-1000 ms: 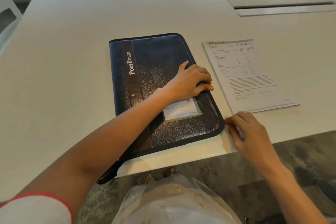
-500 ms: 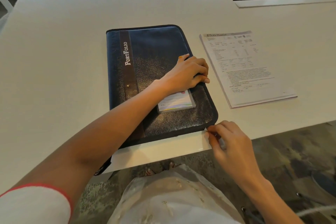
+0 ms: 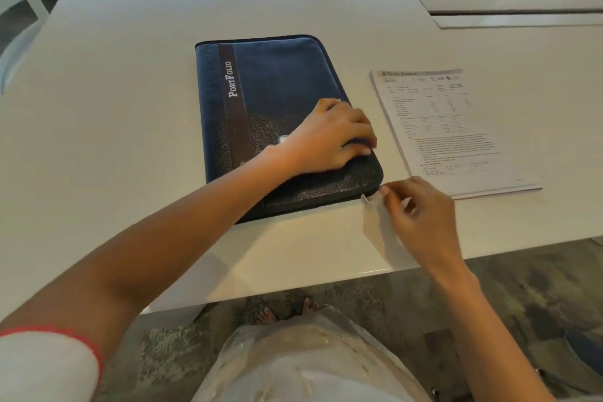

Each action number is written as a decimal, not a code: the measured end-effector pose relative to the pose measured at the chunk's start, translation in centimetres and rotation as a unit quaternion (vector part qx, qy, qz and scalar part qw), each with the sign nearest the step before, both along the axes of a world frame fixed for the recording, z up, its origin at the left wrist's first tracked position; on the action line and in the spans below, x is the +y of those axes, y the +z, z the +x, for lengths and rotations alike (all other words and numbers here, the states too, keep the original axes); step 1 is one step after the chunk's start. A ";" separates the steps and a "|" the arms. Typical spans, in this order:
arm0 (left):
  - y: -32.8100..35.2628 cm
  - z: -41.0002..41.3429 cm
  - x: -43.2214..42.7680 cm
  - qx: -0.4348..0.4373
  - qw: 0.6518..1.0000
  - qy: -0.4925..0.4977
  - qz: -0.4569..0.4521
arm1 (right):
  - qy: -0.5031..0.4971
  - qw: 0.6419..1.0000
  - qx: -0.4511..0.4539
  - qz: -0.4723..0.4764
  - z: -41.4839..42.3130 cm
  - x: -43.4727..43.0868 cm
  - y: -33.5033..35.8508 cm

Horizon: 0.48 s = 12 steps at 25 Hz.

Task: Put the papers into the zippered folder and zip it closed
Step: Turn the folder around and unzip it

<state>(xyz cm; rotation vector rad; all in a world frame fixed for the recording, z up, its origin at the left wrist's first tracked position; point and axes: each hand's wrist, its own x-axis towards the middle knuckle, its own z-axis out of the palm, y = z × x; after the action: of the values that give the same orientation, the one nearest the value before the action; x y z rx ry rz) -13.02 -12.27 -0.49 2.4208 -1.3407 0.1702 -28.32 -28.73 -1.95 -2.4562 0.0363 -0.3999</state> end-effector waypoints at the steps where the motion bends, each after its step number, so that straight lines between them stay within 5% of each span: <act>1: -0.2 -1.9 0.6 -0.003 1.000 -0.020 -0.004 | -0.001 1.000 -0.015 -0.003 0.3 -0.8 0.2; 12: -1.9 -8.5 1.1 -0.137 0.989 0.011 0.058 | 0.213 0.975 0.061 0.015 4.4 -1.2 -0.7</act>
<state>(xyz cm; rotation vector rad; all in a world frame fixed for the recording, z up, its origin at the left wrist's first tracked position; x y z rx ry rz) -21.55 -11.13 -2.39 2.5828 -1.4762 0.4564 -23.96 -29.93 -2.61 -2.3709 -0.4226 -0.0583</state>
